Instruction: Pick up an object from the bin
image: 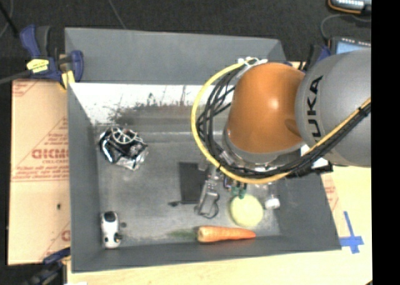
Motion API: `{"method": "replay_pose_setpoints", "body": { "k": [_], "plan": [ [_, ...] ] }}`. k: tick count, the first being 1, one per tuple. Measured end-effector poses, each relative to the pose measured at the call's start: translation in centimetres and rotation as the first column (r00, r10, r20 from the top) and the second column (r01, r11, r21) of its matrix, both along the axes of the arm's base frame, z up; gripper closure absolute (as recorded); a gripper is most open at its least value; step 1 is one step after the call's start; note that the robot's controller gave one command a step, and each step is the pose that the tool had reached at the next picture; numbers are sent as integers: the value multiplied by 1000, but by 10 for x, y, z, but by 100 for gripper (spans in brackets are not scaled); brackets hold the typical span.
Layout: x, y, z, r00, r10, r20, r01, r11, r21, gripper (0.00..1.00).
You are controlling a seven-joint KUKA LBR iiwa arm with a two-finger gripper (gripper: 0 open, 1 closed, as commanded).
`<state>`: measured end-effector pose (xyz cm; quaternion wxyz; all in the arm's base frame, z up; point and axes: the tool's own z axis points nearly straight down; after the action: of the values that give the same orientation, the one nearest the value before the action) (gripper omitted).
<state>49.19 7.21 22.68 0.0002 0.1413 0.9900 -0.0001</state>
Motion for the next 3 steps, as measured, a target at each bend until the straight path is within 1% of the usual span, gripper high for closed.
{"method": "replay_pose_setpoints", "body": {
  "k": [1, 2, 3],
  "plan": [
    [3, -11, -12, 980, 200, 5, -200, 980, -2, 0],
    [8, -8, -24, 937, 349, 4, -349, 937, -2, 0],
    [15, -13, -44, 989, 147, 7, -147, 989, 0, 0]
  ]
}}
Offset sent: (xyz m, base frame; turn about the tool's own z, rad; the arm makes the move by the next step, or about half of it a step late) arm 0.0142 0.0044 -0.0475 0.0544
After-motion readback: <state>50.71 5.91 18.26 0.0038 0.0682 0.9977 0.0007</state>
